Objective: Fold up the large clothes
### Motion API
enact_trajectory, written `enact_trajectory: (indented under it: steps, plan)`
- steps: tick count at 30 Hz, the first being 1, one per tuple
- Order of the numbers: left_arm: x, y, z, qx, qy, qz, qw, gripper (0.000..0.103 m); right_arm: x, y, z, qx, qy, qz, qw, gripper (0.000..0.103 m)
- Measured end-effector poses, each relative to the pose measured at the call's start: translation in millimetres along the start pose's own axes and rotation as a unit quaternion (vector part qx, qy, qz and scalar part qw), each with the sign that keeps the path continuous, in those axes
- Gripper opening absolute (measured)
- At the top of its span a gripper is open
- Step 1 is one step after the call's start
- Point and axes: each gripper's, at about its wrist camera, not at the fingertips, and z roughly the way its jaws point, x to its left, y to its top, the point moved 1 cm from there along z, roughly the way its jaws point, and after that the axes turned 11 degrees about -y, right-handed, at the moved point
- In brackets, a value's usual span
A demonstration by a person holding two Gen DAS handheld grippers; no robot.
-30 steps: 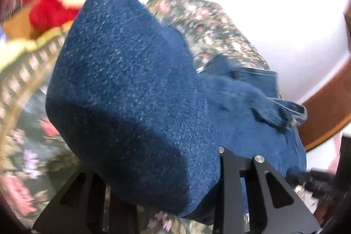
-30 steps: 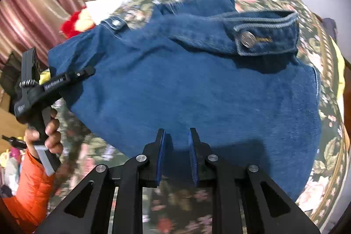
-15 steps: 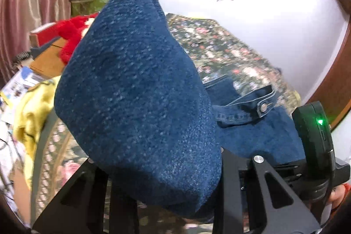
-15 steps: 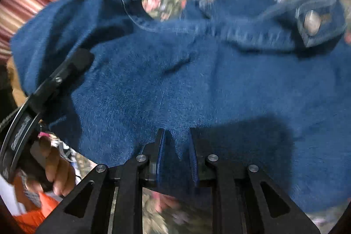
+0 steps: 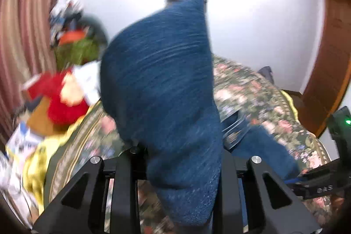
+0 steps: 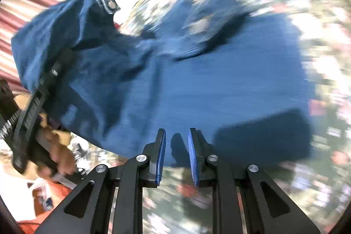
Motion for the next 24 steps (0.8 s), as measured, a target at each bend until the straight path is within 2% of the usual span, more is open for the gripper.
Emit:
enact_trajectory:
  steps: [5, 8, 11, 13, 15, 16, 17, 20, 21, 23, 24]
  plan:
    - [-91.6, 15.2, 23.9, -0.008, -0.04, 0.11, 0.9931, 0.026, -58.9, -30.8, -56.4, -0.049, -0.04, 0.046, 0.997, 0.016]
    - [-144.0, -4.2, 50.3, 0.04, -0.086, 0.166, 0.9816, 0.026, -83.8, -45.9, -83.9, -0.072, -0.059, 0.066, 0.993, 0.016]
    - [-175.5, -38.0, 79.4, 0.123, -0.104, 0.205, 0.9654, 0.027, -102.0, -54.9, -105.2, -0.093, -0.076, 0.085, 0.989, 0.016]
    - [-184.7, -59.4, 87.0, 0.149, -0.099, 0.229, 0.9567, 0.03, -110.0, -63.7, -116.0, -0.104, -0.077, 0.094, 0.987, 0.016]
    - [-186.1, -71.2, 79.3, 0.147, -0.093, 0.257, 0.9505, 0.035, -114.7, -70.0, -123.8, -0.112, -0.072, 0.1, 0.986, 0.016]
    - [-185.3, -72.7, 74.1, 0.152, -0.102, 0.259, 0.9486, 0.042, -117.1, -73.2, -128.6, -0.114, -0.071, 0.101, 0.986, 0.016]
    - [-181.2, -72.1, 69.2, 0.157, -0.114, 0.251, 0.9484, 0.051, -119.3, -75.8, -133.1, -0.116, -0.071, 0.1, 0.986, 0.016]
    - [-167.2, -66.0, 49.2, 0.172, -0.156, 0.219, 0.9479, 0.057, -108.7, -74.4, -137.6, -0.121, -0.08, 0.085, 0.986, 0.016]
    - [-166.2, -65.3, 42.7, 0.172, -0.159, 0.216, 0.9477, 0.058, -104.0, -74.1, -141.6, -0.125, -0.083, 0.077, 0.986, 0.016]
    - [-159.3, -64.4, 25.8, 0.176, -0.163, 0.208, 0.9484, 0.071, -89.9, -74.9, -151.2, -0.138, -0.085, 0.059, 0.985, 0.016]
    - [-152.1, -61.4, 15.0, 0.172, -0.165, 0.197, 0.9509, 0.072, -83.9, -73.5, -154.5, -0.146, -0.082, 0.049, 0.985, 0.016]
